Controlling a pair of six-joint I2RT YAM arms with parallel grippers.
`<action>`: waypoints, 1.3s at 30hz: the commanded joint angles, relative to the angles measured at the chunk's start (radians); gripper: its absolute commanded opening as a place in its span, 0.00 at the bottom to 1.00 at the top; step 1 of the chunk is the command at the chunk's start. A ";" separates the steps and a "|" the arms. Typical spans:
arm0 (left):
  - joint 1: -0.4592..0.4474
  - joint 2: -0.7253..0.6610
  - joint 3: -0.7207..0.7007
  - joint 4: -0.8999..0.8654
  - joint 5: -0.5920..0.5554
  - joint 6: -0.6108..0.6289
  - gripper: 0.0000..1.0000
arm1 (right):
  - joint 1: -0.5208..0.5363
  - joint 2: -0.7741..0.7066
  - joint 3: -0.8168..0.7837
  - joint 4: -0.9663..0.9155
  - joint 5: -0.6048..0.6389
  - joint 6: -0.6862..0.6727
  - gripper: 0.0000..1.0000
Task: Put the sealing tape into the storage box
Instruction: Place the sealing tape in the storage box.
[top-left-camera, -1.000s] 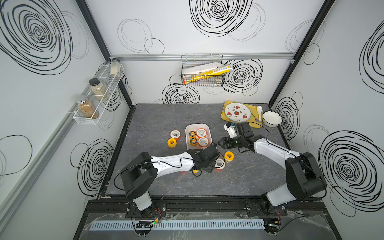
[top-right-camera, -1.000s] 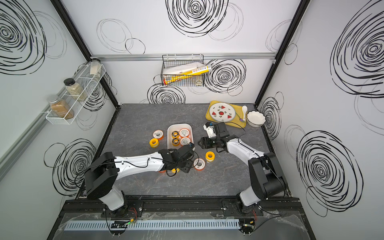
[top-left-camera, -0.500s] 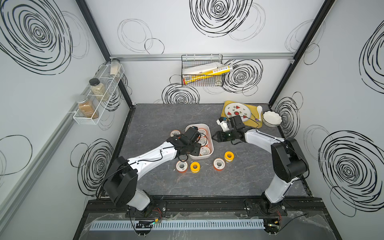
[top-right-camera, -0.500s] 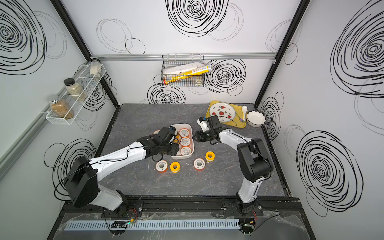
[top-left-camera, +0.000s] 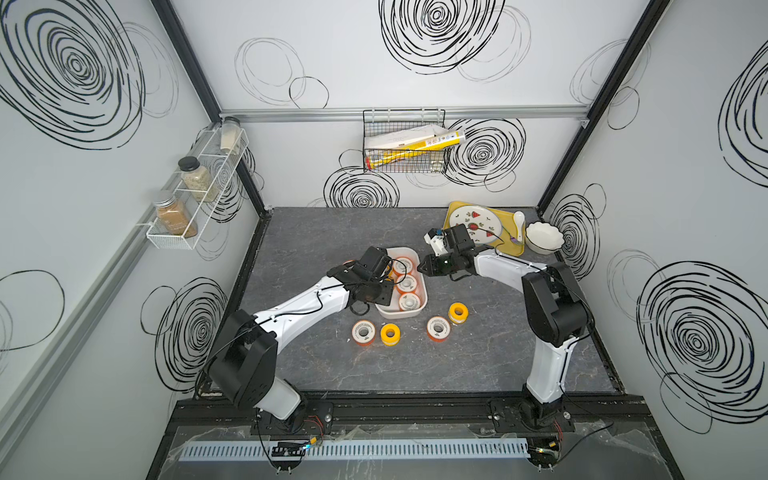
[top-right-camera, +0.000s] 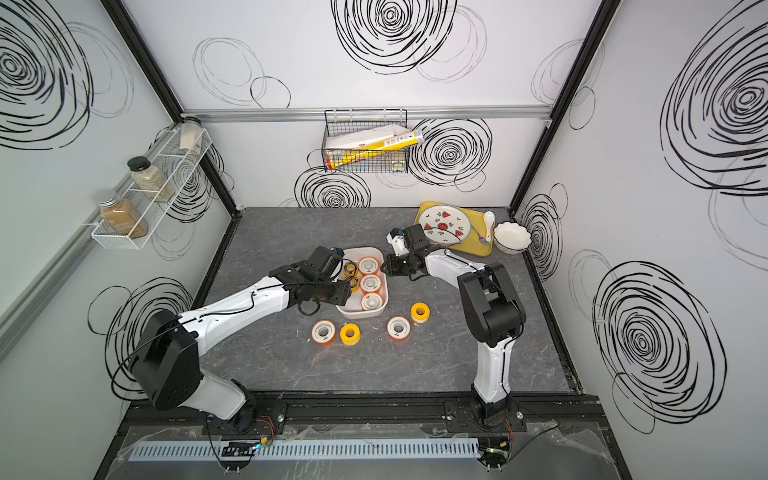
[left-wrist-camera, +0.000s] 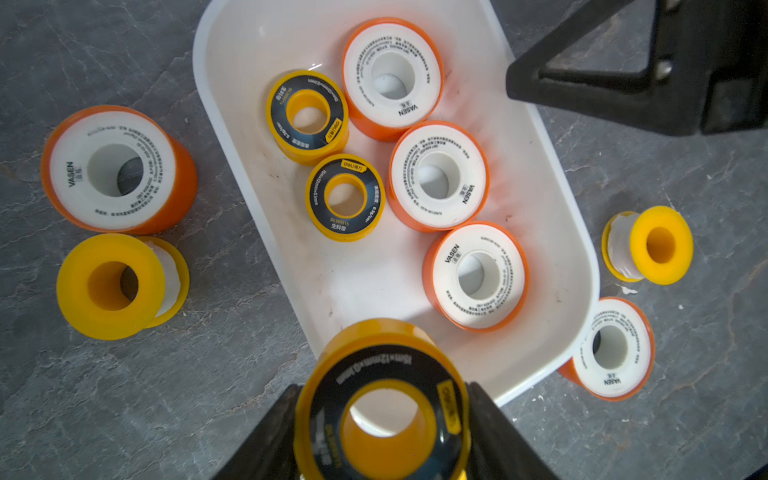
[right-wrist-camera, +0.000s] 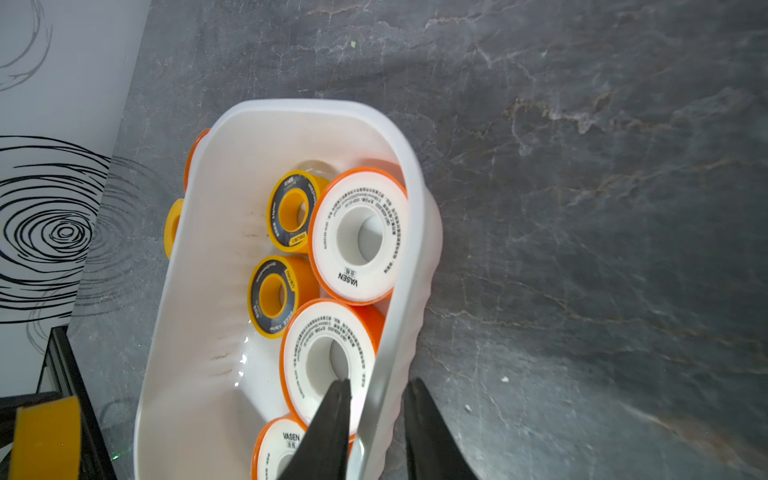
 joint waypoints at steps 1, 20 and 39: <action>0.008 0.025 0.033 0.008 0.020 0.024 0.59 | 0.010 0.014 0.022 -0.032 0.023 0.023 0.24; -0.033 0.175 0.122 -0.036 -0.007 0.088 0.60 | 0.013 -0.053 -0.019 -0.045 0.130 0.065 0.17; -0.108 0.326 0.229 -0.119 -0.213 0.103 0.59 | 0.015 -0.065 -0.027 -0.053 0.139 0.060 0.17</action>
